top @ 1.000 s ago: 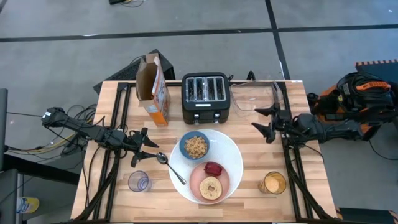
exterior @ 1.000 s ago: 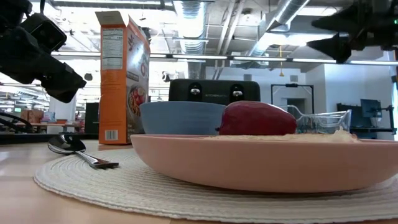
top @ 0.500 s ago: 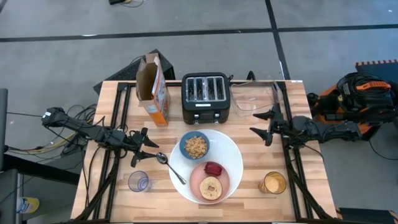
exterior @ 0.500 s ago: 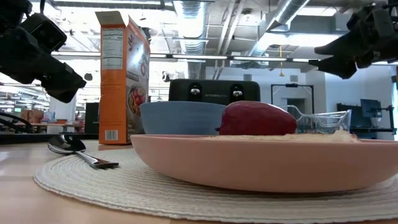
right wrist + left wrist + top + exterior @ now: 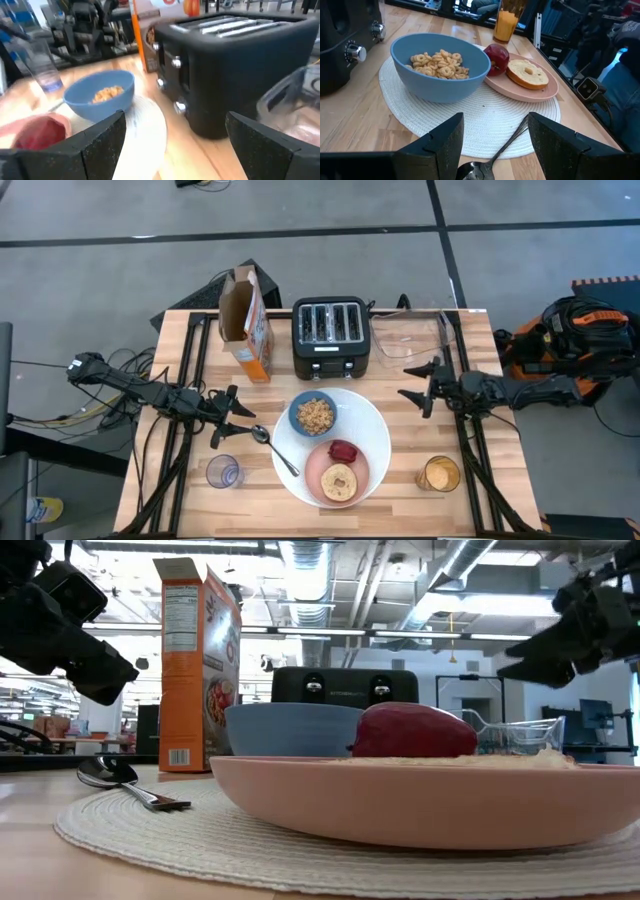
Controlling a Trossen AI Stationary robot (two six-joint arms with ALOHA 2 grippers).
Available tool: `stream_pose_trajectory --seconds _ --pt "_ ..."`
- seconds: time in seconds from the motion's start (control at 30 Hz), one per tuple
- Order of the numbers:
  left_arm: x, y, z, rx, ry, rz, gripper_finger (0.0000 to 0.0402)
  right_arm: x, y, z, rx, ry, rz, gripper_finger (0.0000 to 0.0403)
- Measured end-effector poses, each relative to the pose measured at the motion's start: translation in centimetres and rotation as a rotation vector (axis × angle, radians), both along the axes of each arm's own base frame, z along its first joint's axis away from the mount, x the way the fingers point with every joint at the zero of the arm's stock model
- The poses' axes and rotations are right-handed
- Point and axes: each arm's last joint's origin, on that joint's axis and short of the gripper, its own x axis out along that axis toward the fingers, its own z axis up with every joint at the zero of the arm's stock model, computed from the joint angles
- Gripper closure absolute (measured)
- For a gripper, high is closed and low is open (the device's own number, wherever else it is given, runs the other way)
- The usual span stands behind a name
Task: Arrange a breakfast setting
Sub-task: Return to Home Position
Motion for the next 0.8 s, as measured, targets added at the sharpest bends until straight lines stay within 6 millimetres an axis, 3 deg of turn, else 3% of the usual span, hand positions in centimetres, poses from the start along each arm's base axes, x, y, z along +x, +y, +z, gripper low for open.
stream_pose_trajectory --seconds 0.8 --pt "0.0 0.0 0.0 0.0 0.0 0.0 0.0194 0.32 -0.1 -0.39 -0.032 -0.011 -0.007 0.004"
